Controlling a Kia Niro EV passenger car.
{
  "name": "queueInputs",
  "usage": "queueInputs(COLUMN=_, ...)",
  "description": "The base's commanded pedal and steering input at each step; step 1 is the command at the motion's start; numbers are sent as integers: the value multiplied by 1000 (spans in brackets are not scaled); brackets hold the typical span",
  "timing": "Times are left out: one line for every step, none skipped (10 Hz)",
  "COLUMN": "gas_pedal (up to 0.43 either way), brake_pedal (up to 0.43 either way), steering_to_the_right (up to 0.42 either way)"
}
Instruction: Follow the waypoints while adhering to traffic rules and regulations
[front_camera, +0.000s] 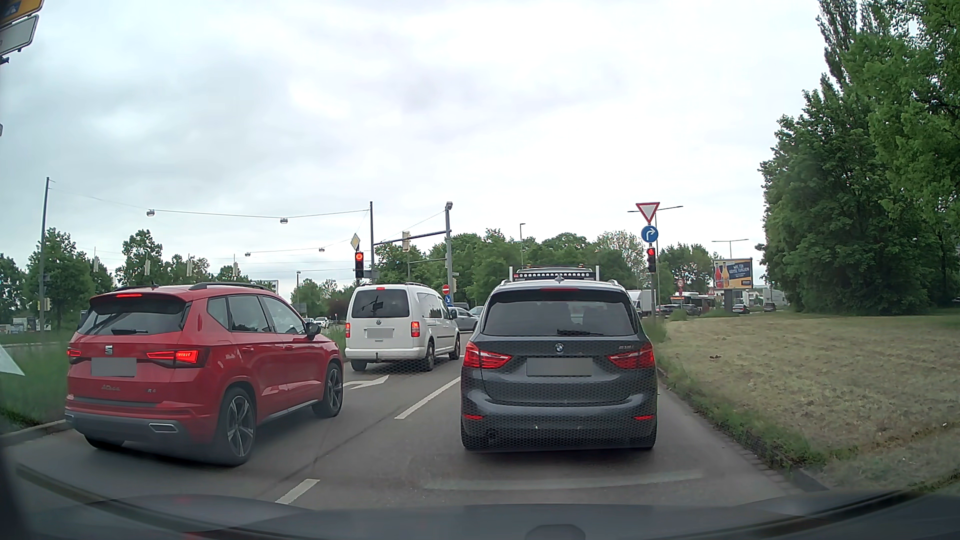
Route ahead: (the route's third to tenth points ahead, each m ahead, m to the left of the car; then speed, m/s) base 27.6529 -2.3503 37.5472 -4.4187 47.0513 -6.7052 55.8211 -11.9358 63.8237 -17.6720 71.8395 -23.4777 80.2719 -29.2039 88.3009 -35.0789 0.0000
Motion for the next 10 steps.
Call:
queueInputs(gas_pedal=0, brake_pedal=226, steering_to_the_right=22)
queueInputs(gas_pedal=0, brake_pedal=226, steering_to_the_right=22)
queueInputs(gas_pedal=0, brake_pedal=232, steering_to_the_right=22)
queueInputs(gas_pedal=0, brake_pedal=226, steering_to_the_right=22)
queueInputs(gas_pedal=0, brake_pedal=226, steering_to_the_right=22)
queueInputs(gas_pedal=0, brake_pedal=226, steering_to_the_right=22)
queueInputs(gas_pedal=0, brake_pedal=226, steering_to_the_right=22)
queueInputs(gas_pedal=0, brake_pedal=226, steering_to_the_right=22)
queueInputs(gas_pedal=0, brake_pedal=226, steering_to_the_right=22)
queueInputs(gas_pedal=0, brake_pedal=226, steering_to_the_right=22)
